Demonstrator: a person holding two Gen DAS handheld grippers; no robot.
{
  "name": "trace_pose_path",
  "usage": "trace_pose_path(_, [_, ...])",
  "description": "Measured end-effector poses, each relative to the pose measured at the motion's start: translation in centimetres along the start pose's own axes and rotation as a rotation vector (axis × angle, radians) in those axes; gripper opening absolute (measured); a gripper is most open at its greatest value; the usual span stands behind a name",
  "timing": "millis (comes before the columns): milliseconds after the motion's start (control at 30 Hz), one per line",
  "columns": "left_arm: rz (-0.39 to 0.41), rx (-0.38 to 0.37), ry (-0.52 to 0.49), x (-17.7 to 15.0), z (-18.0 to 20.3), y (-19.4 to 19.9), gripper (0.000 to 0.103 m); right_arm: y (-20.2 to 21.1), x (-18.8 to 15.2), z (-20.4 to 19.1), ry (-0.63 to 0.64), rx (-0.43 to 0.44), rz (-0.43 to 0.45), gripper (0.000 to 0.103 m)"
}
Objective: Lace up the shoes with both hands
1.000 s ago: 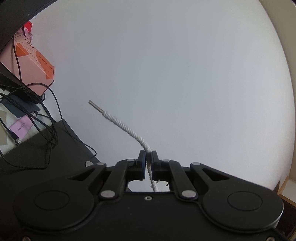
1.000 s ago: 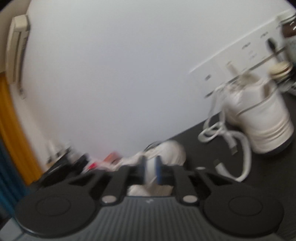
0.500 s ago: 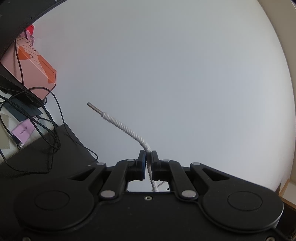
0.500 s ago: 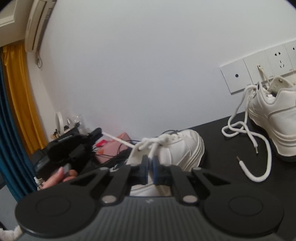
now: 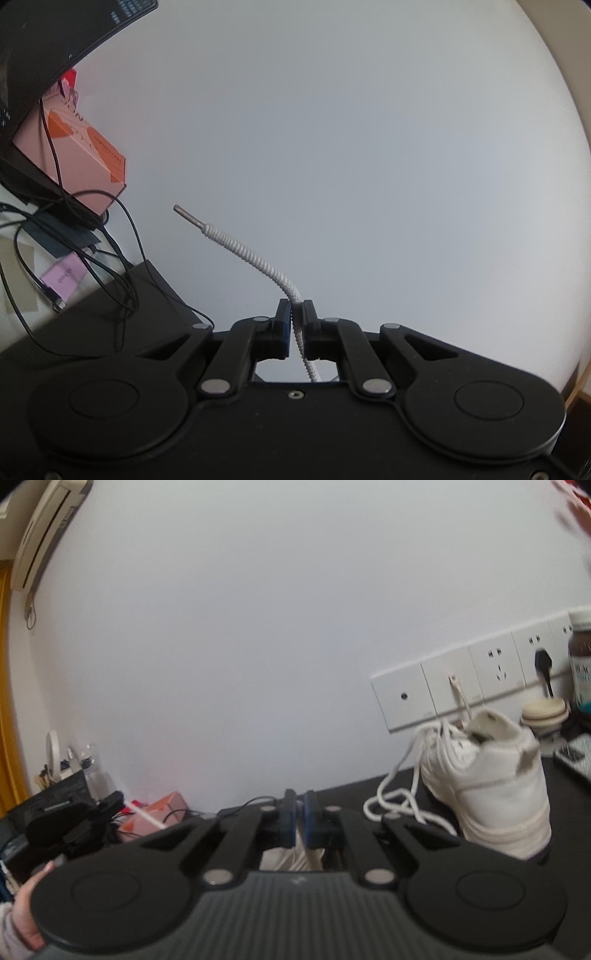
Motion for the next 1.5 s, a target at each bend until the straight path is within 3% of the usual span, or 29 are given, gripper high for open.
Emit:
trace_pose_path(100, [-0.018, 0.012, -0.014, 0.0, 0.1, -0.2, 0.008, -0.9, 0.5, -0.3, 0.004, -0.007, 0.007, 0.004])
trace_pose_path(167, [-0.071, -0.001, 0.013, -0.3, -0.2, -0.9, 0.02, -1.7, 0.6, -0.6, 0.014, -0.005, -0.005, 0.007])
trace_pose_path(233, [-0.139, -0.015, 0.011, -1.0, 0.0, -1.6, 0.043, -2.2, 0.6, -1.0, 0.022, -0.014, -0.004, 0.018])
trace_pose_path(300, [-0.216, -0.03, -0.014, -1.7, 0.6, -2.5, 0.044, -2.2, 0.3, -1.4, 0.039, -0.001, 0.026, 0.05])
trace_pose_path(333, [-0.257, -0.051, -0.047, -2.0, 1.2, -2.8, 0.05, -2.0, 0.1, -1.6, 0.054, 0.016, 0.046, 0.058])
trace_pose_path(400, [-0.335, -0.098, -0.127, -2.9, 2.8, -3.5, 0.064, -1.5, -0.7, -2.1, 0.108, 0.062, 0.085, 0.086])
trace_pose_path(533, [-0.441, -0.182, -0.288, -4.8, 5.7, -3.9, 0.084, -1.4, -2.3, -2.8, 0.233, 0.104, 0.075, 0.088])
trace_pose_path(700, [-0.5, -0.154, -0.359, -6.0, 6.1, -4.6, 0.095, -2.3, -2.6, -2.2, 0.232, 0.083, -0.015, 0.088])
trace_pose_path(900, [-0.521, -0.133, -0.372, -6.5, 5.4, -5.2, 0.098, -2.4, -3.2, -2.6, 0.222, 0.067, -0.061, 0.089])
trace_pose_path(1233, [-0.6, -0.119, -0.522, -9.0, 7.0, -5.2, 0.103, -4.4, -3.7, -2.5, 0.204, -0.004, -0.088, 0.102])
trace_pose_path(1500, [-0.602, -0.13, -0.504, -8.8, 6.9, -5.1, 0.103, -4.4, -3.9, -2.5, 0.185, -0.009, -0.085, 0.102])
Point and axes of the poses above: each gripper's, at about its wrist camera, not at the fingertips, and y roughly against the way its jaws point, z to its right, x to its top, the point moved 1 cm from there along -y, roughly the way its jaws point, and after that the axes turned 10 degrees about -x, right-handed, at the moved point
